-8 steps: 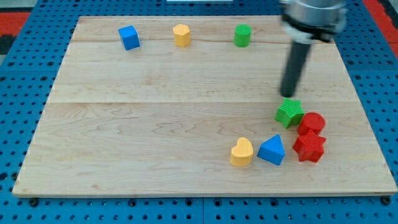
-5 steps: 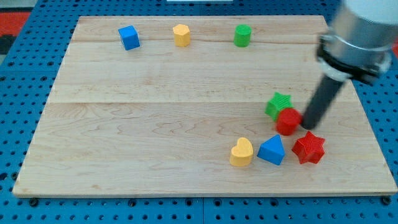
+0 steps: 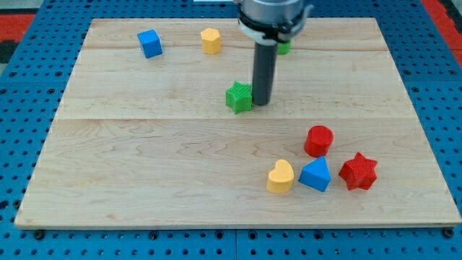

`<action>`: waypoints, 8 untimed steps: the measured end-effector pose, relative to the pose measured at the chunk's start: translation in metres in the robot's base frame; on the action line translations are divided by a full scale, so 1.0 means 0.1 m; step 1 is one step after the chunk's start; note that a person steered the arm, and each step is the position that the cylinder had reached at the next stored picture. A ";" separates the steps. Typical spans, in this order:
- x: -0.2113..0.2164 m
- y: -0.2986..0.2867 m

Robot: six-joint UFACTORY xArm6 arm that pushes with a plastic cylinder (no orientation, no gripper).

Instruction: Push the green star below the yellow hexagon

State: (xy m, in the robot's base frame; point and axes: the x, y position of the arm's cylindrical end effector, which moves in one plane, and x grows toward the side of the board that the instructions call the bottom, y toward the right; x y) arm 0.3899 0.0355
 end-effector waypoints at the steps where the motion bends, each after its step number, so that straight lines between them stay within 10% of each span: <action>1: 0.19 -0.07; 8: -0.30 -1.52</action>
